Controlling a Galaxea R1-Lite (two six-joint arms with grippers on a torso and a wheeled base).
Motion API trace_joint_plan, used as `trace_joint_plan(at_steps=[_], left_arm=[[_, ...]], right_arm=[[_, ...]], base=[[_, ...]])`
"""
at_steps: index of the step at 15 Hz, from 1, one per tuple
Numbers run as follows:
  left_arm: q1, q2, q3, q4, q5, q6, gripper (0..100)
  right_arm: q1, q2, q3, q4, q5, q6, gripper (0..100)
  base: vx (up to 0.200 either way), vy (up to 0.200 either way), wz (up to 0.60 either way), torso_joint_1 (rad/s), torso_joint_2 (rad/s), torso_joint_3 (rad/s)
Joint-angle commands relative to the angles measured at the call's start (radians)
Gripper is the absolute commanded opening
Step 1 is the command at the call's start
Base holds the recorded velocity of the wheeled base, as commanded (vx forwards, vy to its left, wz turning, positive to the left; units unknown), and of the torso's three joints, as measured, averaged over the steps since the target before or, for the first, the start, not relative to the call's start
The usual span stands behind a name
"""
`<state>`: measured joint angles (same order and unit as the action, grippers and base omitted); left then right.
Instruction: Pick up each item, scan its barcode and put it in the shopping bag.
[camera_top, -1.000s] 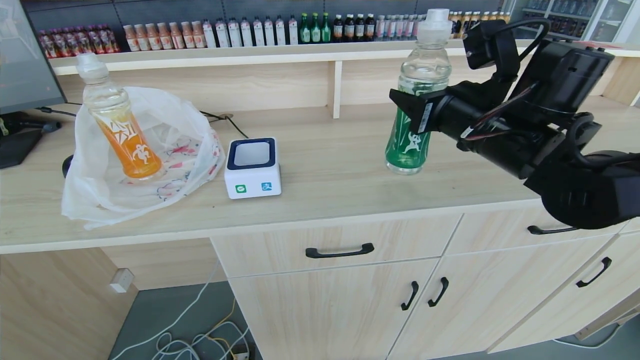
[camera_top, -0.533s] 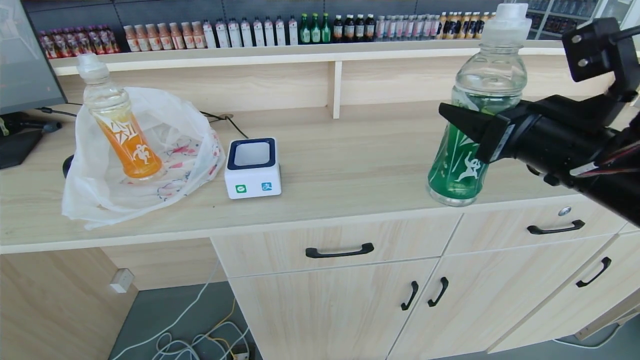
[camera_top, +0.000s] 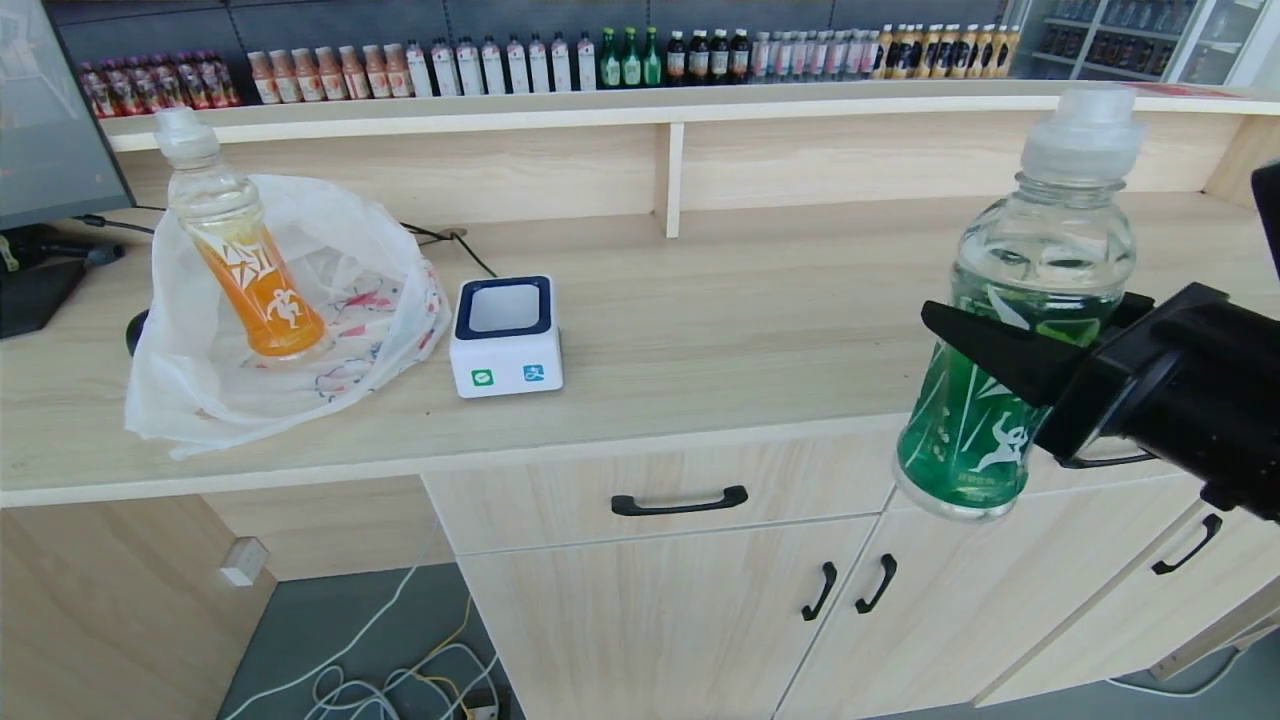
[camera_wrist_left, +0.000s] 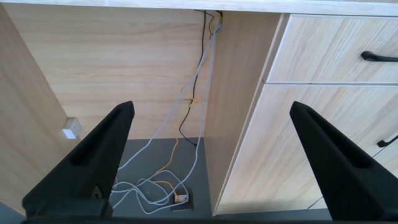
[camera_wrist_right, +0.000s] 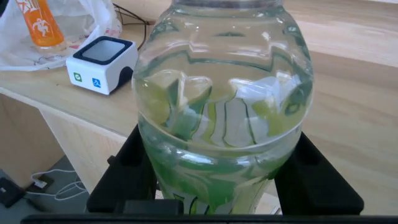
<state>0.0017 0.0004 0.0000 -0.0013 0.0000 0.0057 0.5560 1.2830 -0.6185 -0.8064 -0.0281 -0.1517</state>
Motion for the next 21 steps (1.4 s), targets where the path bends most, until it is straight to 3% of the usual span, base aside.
trace_joint_plan(at_steps=[1, 7, 12, 16, 18, 21], left_arm=[[0.000, 0.000, 0.000, 0.000, 0.000, 0.000, 100], [0.000, 0.000, 0.000, 0.000, 0.000, 0.000, 100], [0.000, 0.000, 0.000, 0.000, 0.000, 0.000, 100], [0.000, 0.000, 0.000, 0.000, 0.000, 0.000, 100], [0.000, 0.000, 0.000, 0.000, 0.000, 0.000, 100], [0.000, 0.000, 0.000, 0.000, 0.000, 0.000, 100]], right_arm=[[0.022, -0.036, 0.066, -0.011, 0.000, 0.001, 0], [0.019, -0.047, 0.253, -0.158, -0.001, 0.069, 0], [0.019, 0.009, 0.243, -0.177, -0.001, 0.067, 0], [0.048, 0.099, 0.240, -0.300, -0.001, -0.132, 0], [0.102, 0.128, 0.238, -0.364, -0.004, -0.275, 0], [0.337, 0.156, 0.230, -0.407, -0.211, -0.345, 0]], base=[[0.000, 0.000, 0.00, 0.000, 0.00, 0.000], [0.000, 0.000, 0.00, 0.000, 0.00, 0.000], [0.000, 0.000, 0.00, 0.000, 0.00, 0.000], [0.000, 0.000, 0.00, 0.000, 0.00, 0.000], [0.000, 0.000, 0.00, 0.000, 0.00, 0.000], [0.000, 0.000, 0.00, 0.000, 0.00, 0.000]])
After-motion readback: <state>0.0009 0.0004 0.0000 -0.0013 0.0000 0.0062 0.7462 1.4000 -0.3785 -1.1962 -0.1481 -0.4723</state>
